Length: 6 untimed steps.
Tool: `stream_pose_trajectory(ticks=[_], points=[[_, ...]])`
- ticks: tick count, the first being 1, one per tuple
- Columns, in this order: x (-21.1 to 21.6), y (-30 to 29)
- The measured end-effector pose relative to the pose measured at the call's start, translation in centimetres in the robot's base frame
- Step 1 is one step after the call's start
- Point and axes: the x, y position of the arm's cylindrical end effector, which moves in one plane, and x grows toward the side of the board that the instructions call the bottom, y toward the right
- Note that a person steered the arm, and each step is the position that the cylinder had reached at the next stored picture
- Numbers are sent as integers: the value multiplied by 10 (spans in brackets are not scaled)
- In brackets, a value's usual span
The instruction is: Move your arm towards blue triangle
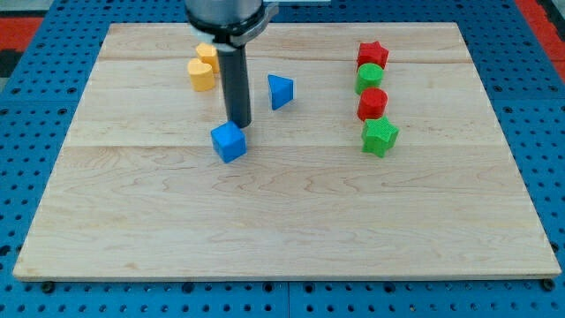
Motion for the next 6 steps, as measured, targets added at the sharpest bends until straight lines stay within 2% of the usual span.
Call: stream_pose_trajectory(ticks=[1,3,5,6], points=[[3,-3],[-4,81],[-78,121],[-94,48]])
